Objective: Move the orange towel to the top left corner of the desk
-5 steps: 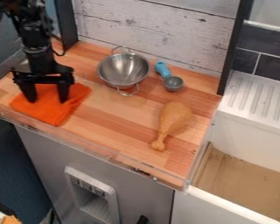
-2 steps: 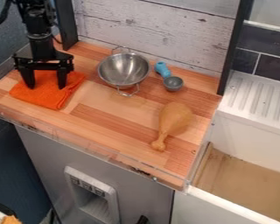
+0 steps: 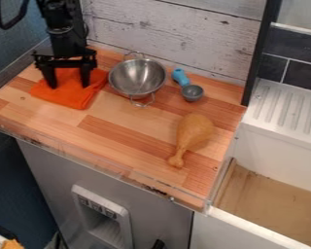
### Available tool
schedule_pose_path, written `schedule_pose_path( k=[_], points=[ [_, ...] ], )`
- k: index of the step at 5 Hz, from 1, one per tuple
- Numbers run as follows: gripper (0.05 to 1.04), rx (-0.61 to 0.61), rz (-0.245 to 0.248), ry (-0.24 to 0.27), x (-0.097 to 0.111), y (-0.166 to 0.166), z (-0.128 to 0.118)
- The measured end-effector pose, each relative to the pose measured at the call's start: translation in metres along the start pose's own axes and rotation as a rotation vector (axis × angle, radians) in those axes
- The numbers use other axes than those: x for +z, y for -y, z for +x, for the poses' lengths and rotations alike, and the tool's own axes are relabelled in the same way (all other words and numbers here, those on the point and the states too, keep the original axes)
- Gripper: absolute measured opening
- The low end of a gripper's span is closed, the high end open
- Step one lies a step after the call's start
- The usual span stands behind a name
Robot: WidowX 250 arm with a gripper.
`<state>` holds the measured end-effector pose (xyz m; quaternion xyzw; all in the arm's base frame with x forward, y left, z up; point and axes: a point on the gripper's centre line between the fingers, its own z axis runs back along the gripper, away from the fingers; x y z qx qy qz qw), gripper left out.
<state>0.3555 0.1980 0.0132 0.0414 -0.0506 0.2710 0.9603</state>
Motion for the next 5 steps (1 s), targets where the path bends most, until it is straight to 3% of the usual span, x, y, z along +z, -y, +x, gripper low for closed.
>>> schedule_pose_path(
  k=[2, 5],
  points=[
    [1.0, -0.026, -0.021, 0.014, 0.002, 0.024, 0.019],
    [1.0, -0.011, -0.062, 0.031, 0.008, 0.034, 0.042]
  ],
)
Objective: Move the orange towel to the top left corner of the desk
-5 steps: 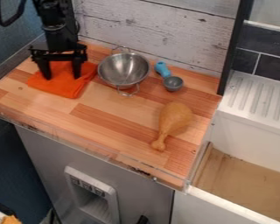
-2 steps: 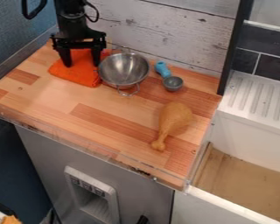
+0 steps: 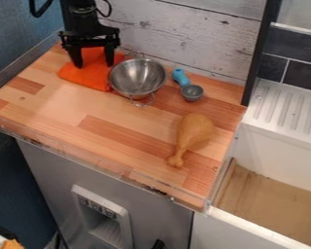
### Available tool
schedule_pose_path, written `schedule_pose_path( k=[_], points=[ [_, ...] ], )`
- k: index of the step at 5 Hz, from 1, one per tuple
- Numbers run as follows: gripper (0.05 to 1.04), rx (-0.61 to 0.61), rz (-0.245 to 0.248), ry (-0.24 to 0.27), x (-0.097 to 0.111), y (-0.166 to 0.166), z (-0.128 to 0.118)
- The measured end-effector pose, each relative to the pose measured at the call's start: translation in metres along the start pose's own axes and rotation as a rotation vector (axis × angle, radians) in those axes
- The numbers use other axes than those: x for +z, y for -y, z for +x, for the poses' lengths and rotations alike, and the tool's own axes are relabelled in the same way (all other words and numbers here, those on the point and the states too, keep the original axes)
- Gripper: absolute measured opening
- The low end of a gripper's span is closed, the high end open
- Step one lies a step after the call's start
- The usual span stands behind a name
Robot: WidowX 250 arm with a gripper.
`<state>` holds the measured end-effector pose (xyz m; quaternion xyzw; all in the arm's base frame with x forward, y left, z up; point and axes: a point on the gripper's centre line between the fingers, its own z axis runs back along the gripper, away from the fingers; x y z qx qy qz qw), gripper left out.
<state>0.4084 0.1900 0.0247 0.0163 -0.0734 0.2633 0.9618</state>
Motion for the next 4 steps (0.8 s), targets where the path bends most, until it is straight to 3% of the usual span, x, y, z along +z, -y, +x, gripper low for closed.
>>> schedule_pose_path(
  k=[1, 2, 3, 4],
  points=[
    [1.0, -0.007, -0.019, -0.01, 0.003, 0.003, -0.004],
    [1.0, -0.006, -0.062, 0.033, 0.036, 0.008, -0.003],
    [1.0, 0.004, -0.052, 0.044, 0.059, 0.005, -0.008],
    [1.0, 0.025, 0.006, 0.056, 0.078, -0.005, -0.016]
  ],
)
